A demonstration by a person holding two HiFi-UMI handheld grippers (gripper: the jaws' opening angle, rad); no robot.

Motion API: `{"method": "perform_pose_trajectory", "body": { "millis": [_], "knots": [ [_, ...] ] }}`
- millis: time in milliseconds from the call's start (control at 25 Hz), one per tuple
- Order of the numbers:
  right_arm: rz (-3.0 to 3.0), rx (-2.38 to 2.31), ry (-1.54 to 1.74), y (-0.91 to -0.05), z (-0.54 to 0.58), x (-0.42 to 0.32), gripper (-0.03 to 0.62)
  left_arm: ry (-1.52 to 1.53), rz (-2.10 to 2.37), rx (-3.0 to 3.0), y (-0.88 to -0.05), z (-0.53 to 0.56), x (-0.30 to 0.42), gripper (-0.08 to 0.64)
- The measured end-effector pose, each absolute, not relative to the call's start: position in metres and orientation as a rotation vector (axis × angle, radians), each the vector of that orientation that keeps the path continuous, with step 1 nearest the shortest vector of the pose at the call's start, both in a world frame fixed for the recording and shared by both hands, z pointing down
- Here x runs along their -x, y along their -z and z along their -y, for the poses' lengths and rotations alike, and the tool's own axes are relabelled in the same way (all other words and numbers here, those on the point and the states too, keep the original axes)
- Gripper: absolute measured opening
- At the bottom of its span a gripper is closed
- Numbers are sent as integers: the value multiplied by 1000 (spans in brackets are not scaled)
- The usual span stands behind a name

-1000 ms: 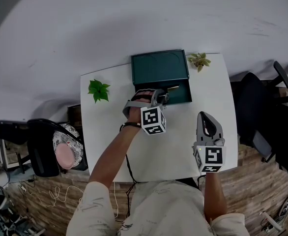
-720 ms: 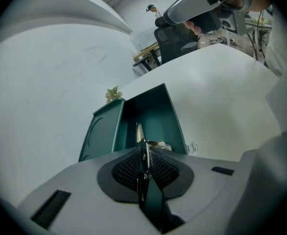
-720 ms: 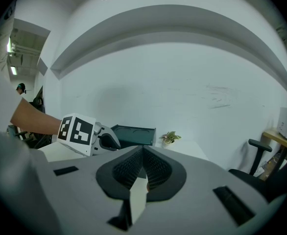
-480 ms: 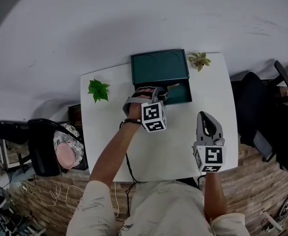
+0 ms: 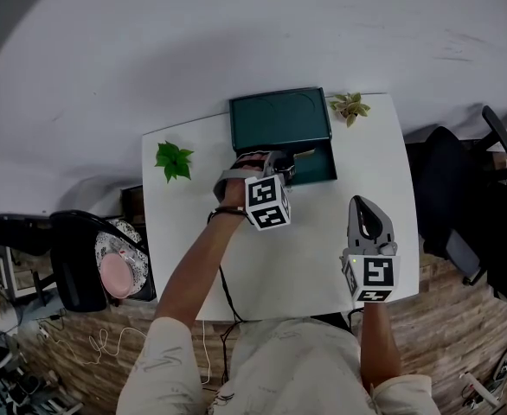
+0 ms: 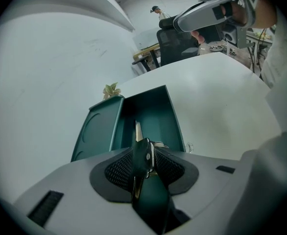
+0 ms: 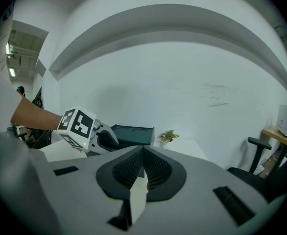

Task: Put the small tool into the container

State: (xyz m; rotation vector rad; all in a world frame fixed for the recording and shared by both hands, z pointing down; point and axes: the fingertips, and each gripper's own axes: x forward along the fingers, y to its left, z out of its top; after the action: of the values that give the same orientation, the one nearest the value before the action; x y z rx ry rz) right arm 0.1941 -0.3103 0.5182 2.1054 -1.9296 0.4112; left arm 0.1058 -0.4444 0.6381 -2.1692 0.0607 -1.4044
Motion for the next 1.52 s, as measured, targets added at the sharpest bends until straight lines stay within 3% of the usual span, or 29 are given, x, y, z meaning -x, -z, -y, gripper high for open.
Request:
{"method": "perform_pose_trajectory", "body": {
  "millis": [440,1520],
  "knots": [
    [1946,-2100,-399,-514,311,-192,14,1441,2,2134,-628,441,-104,201],
    [2004,-2079,-357,-496,294,-181,15,1415,-102,2020,-593,424,-88,211]
  ]
}}
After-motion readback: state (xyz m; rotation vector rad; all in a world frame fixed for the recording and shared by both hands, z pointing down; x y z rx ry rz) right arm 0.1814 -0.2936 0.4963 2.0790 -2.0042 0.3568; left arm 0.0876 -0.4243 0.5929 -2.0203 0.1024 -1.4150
